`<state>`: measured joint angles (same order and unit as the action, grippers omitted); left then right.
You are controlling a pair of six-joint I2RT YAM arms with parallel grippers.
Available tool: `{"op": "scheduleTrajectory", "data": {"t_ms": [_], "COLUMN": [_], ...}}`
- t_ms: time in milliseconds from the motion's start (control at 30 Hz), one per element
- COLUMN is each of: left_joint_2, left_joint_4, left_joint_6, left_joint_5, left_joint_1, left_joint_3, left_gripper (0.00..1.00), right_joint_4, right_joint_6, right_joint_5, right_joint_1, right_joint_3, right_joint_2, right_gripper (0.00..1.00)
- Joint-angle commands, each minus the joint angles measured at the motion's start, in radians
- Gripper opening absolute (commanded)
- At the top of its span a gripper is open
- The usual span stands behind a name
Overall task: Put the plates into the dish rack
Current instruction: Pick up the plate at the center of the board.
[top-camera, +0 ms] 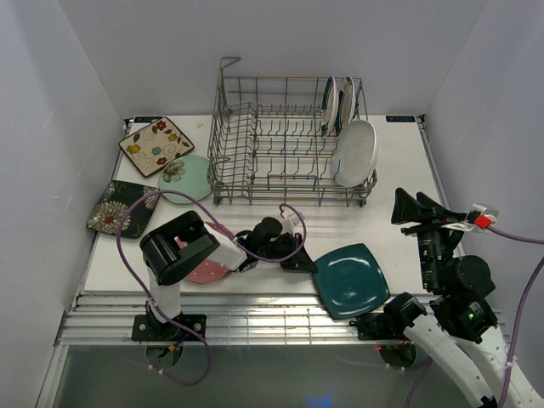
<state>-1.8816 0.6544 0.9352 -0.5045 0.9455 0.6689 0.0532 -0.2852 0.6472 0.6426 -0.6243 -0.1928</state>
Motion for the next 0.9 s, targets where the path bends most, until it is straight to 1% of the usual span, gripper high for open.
{"op": "scheduleTrajectory", "data": {"t_ms": [0,33,300,433,600,733,867], "left_joint_2": [0.007,0.009,0.059,0.113,0.176,0.206,0.234], "left_joint_4": [0.021,0.022,0.019,-0.005,-0.099,-0.189,-0.197], "left_joint_6": [-0.015,-0.015,-0.027,-0.053,-0.107,-0.174,-0.185], "left_joint_5": [-0.006,-0.011,-0.003,0.004,0.033,0.073,0.075], "left_joint_1": [0.01,0.009,0.006,-0.002,-0.011,-0.02,-0.033], "left_joint_3": [0.018,0.02,0.018,0.038,0.081,0.144,0.172], "left_gripper": [0.03,0.0,0.0,0.0,0.0,0.0,0.0], "right_joint_4": [-0.029,-0.027,-0.029,-0.029,-0.035,-0.035,-0.026], "right_joint_6": [-0.009,-0.009,-0.009,-0.009,-0.009,-0.015,-0.025], "right_joint_5": [0.0,0.0,0.0,-0.001,0.003,0.003,0.005], "right_joint_1": [0.003,0.003,0.003,0.003,0.003,0.003,0.003], "right_joint_3": [0.001,0.001,0.0,-0.002,0.0,-0.002,-0.005], "right_joint_2": [0.016,0.016,0.013,0.013,0.001,-0.016,-0.017], "right_gripper": [0.66,0.66,0.66,0.66,0.66,0.66,0.66]}}
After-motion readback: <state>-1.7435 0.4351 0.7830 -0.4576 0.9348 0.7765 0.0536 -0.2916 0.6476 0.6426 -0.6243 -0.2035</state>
